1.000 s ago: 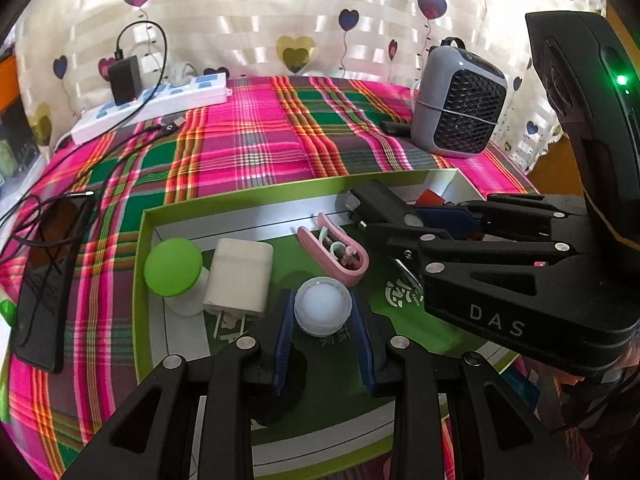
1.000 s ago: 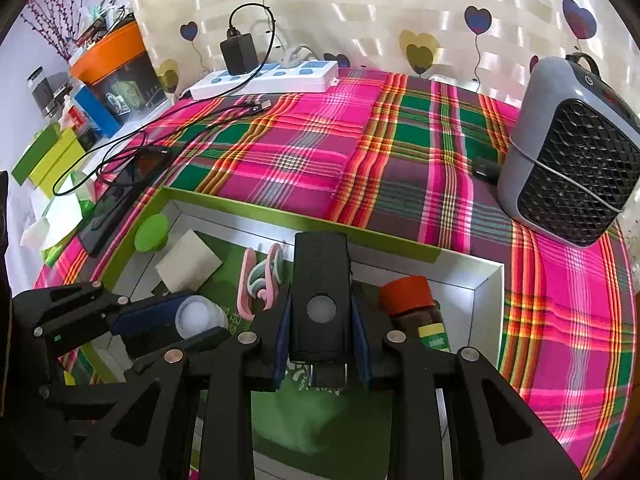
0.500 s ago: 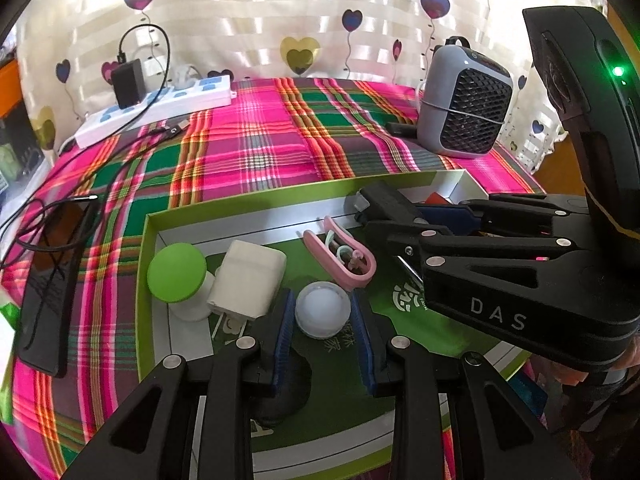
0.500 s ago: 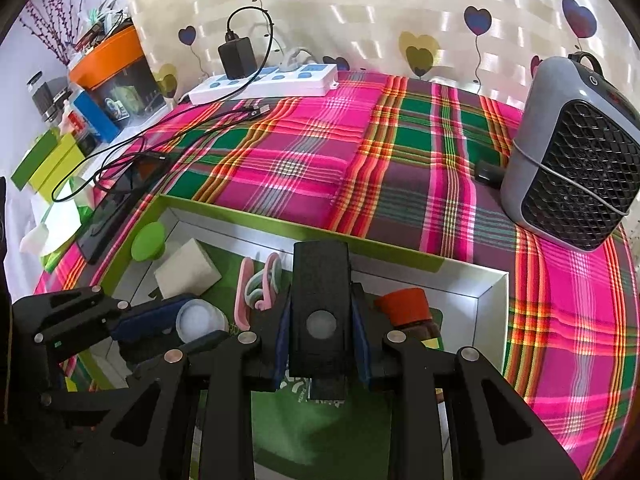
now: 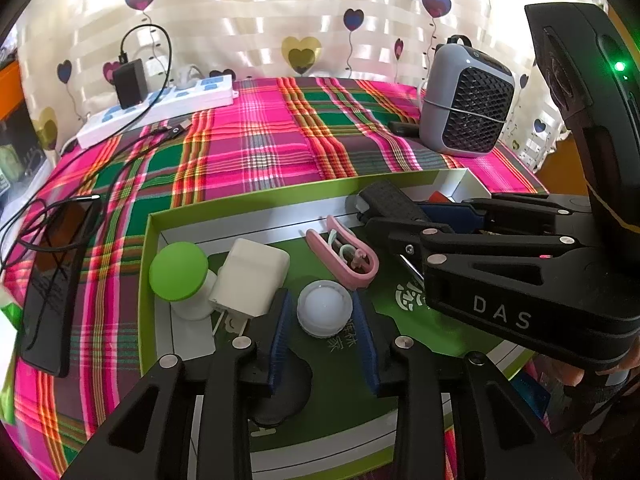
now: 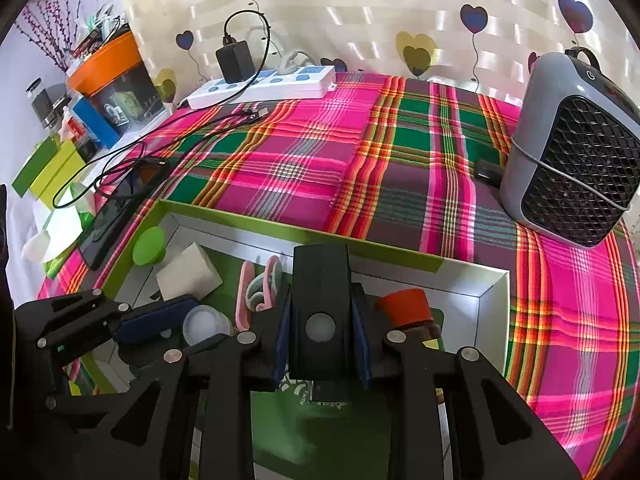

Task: Organize rigid objects
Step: 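Lower the white cap and black device into the box and open both grippers, then withdraw both grippers toward the pink ear hooks and blue USB stick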

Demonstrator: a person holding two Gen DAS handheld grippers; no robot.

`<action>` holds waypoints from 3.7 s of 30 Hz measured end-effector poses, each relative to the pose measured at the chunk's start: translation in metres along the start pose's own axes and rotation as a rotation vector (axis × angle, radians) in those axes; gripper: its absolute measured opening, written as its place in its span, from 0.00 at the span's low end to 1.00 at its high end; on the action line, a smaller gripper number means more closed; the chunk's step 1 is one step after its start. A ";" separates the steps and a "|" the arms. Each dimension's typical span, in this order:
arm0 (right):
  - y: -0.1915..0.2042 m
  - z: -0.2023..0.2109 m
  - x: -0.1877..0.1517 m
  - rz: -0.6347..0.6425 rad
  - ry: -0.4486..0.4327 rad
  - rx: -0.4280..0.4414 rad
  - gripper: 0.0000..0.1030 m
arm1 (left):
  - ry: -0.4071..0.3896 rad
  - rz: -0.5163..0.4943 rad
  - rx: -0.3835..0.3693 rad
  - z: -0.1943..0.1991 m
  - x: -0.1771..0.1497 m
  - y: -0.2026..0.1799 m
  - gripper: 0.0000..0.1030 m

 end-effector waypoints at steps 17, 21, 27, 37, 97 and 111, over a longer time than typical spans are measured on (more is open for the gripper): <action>0.004 0.005 0.002 -0.002 -0.022 0.008 0.40 | -0.001 -0.004 0.007 0.003 -0.006 -0.001 0.33; 0.004 0.007 0.001 -0.005 -0.023 0.008 0.40 | -0.003 -0.002 0.007 0.006 -0.007 -0.001 0.33; 0.005 0.012 0.000 -0.009 -0.033 0.009 0.40 | -0.014 0.001 0.006 0.015 -0.008 -0.001 0.33; 0.013 0.028 -0.007 -0.002 -0.060 0.010 0.40 | -0.037 0.004 0.001 0.034 -0.014 -0.003 0.34; 0.015 0.083 -0.132 -0.011 -0.127 -0.071 0.40 | -0.061 0.045 -0.107 0.089 -0.111 -0.024 0.39; 0.017 0.058 -0.133 0.037 -0.041 -0.095 0.40 | -0.031 0.042 -0.117 0.078 -0.113 -0.032 0.39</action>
Point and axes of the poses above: each gripper's, at about its wrist camera, not at the fingertips, and z roughly against the way its jaws point, y to its left, x to its top, the point moved 10 cm from there along -z, roughly the way its jaws point, and after that the axes turned 7 degrees about y, right-handed, at the moved point
